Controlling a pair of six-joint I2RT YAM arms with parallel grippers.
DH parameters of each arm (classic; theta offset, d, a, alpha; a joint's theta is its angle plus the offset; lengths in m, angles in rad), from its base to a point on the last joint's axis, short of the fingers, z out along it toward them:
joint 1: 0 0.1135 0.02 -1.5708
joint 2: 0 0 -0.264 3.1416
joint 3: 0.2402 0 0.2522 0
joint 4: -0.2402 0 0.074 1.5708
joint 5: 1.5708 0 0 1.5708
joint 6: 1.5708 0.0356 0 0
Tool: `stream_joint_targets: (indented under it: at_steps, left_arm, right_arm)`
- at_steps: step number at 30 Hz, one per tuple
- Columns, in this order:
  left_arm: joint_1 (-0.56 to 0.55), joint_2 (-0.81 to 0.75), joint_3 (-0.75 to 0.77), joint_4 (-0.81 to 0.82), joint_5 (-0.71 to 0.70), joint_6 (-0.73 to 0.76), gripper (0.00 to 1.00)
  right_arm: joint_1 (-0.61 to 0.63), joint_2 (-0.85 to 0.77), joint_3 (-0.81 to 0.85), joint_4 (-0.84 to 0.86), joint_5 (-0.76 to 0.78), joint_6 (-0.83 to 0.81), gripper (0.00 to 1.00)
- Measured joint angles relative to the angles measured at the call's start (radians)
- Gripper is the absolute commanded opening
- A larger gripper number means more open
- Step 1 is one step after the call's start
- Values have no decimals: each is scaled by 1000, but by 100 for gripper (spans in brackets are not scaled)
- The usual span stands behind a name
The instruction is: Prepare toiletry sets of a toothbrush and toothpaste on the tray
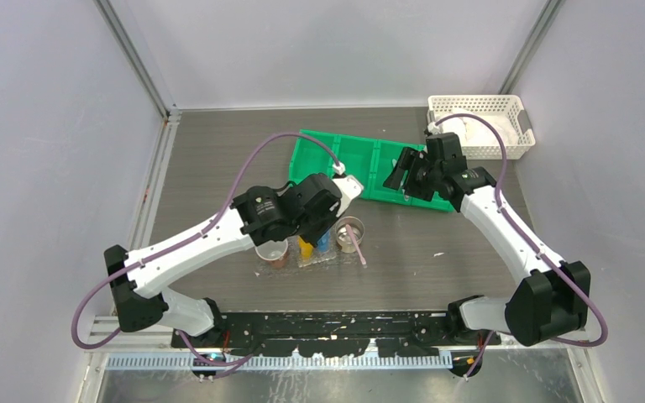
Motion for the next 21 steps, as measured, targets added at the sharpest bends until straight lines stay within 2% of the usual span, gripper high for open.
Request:
stream_joint_targets:
  at_steps: [21]
  left_arm:
    - [18,0,-180,145,11,-28,4]
  right_arm:
    - [-3,17,-17,24,-15,2,68]
